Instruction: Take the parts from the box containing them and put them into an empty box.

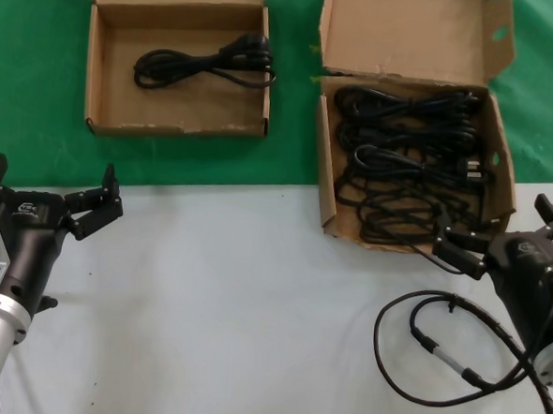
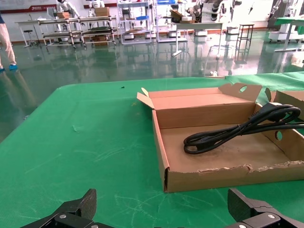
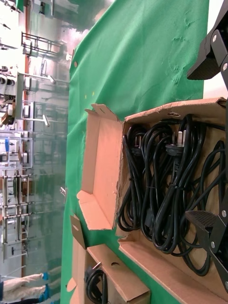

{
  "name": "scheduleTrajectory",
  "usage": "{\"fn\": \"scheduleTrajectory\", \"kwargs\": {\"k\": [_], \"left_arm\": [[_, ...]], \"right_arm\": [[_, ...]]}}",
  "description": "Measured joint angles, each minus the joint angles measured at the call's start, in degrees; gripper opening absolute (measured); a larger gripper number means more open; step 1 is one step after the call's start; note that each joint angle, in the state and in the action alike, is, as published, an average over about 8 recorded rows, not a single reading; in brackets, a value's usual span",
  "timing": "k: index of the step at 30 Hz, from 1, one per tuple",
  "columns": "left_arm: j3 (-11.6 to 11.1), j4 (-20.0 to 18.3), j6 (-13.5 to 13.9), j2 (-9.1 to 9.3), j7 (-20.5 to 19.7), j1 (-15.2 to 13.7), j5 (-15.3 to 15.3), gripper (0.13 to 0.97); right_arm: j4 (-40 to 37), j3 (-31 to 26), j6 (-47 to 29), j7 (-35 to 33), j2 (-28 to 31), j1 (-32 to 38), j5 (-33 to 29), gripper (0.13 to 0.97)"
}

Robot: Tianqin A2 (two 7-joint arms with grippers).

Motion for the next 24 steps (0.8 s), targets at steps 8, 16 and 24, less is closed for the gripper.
{"fn": "scheduleTrajectory", "kwargs": {"k": [8,16,24], "left_arm": [[0.0,0.0,0.0,0.0,0.0,0.0,0.0,0.966],[0.0,0.0,0.0,0.0,0.0,0.0,0.0,0.966],[0.0,0.0,0.0,0.0,0.0,0.0,0.0,0.966]], "right_arm": [[0.0,0.0,0.0,0.0,0.0,0.0,0.0,0.966],[0.0,0.0,0.0,0.0,0.0,0.0,0.0,0.966],[0.0,0.0,0.0,0.0,0.0,0.0,0.0,0.966]]}}
